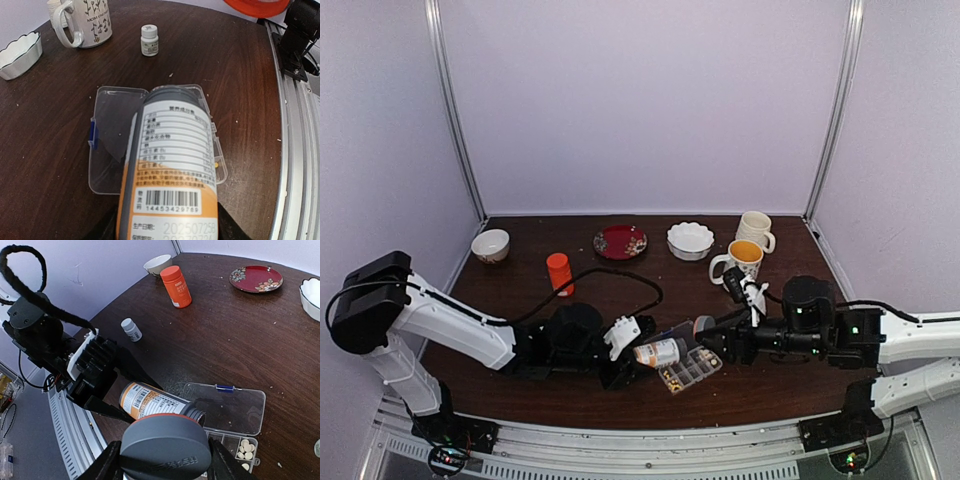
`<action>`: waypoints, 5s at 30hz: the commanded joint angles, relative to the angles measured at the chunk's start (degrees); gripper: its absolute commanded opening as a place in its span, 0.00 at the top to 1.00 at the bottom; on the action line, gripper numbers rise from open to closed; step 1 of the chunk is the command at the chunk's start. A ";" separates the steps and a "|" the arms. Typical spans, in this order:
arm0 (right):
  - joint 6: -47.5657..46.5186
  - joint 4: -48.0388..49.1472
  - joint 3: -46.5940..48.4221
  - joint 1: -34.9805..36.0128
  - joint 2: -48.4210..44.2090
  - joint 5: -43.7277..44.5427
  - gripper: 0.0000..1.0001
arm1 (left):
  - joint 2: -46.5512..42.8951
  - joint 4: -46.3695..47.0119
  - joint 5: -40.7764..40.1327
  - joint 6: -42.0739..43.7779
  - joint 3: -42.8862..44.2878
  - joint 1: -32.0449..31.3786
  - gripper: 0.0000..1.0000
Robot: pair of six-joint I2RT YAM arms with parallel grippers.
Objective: Sort the pills into containers
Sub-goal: Pour the pill into the compartment of the pill container.
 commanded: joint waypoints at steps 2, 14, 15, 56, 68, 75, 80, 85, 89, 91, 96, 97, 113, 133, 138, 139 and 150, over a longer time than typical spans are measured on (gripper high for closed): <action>3.86 3.26 -0.53 -0.26 4.73 -1.61 1.00 | 0.69 -3.20 -1.87 -0.68 3.08 -0.84 1.00; 7.10 7.69 0.37 -0.26 11.00 -2.84 1.00 | 1.80 -5.22 -2.48 -0.82 3.14 -2.31 1.00; 7.23 7.76 0.48 -0.26 11.54 -3.17 1.00 | 1.94 -5.24 -2.50 -0.86 3.03 -2.40 1.00; 5.64 -2.35 7.84 0.43 21.58 -1.29 1.00 | 0.55 -11.88 -4.34 -1.77 6.09 -2.47 1.00; 4.35 -7.97 11.33 1.22 23.44 1.66 1.00 | -0.34 -16.58 -4.61 -1.94 8.92 -2.67 1.00; 6.71 -1.33 5.35 1.15 15.59 4.87 1.00 | -1.72 -19.00 -4.32 -2.39 9.51 -2.68 1.00; 7.23 -1.28 3.16 1.15 12.72 7.24 1.00 | -2.92 -21.83 -4.74 -2.56 11.16 -3.17 1.00; 7.15 -0.09 2.76 1.15 11.26 8.66 1.00 | -0.99 -23.06 -5.10 -2.50 12.11 -3.29 1.00; 7.09 -0.31 2.47 1.15 10.74 9.26 1.00 | -0.95 -19.26 -5.53 -3.36 10.14 -3.42 1.00; 7.07 -0.27 2.48 1.16 10.82 9.26 1.00 | -0.21 -21.42 -5.83 -3.25 11.68 -3.44 1.00; 7.05 1.49 1.97 1.15 11.51 7.54 1.00 | -0.28 -19.99 -5.95 -2.94 11.31 -3.66 1.00; 6.96 1.62 2.09 1.15 12.13 7.15 1.00 | 0.44 -20.56 -6.36 -2.97 11.79 -3.66 1.00; 7.23 0.27 2.58 1.15 12.57 6.63 1.00 | 1.44 -25.56 -5.18 -3.55 14.53 -3.72 1.00; 0.85 -6.56 2.47 -1.93 5.86 16.54 1.00 | 2.05 -22.97 -5.67 -6.15 12.78 -3.92 1.00; -5.11 -3.80 -0.05 -7.49 2.71 17.77 1.00 | 1.09 -24.98 -5.50 -6.48 14.12 -4.54 1.00; -6.57 -1.55 -1.41 -8.41 2.30 18.52 1.00 | 1.39 -24.63 -6.17 -6.47 13.47 -4.54 1.00; -21.37 20.64 -7.36 -13.27 7.34 23.77 1.00 | 0.30 -26.87 -6.90 -6.72 14.67 -4.58 1.00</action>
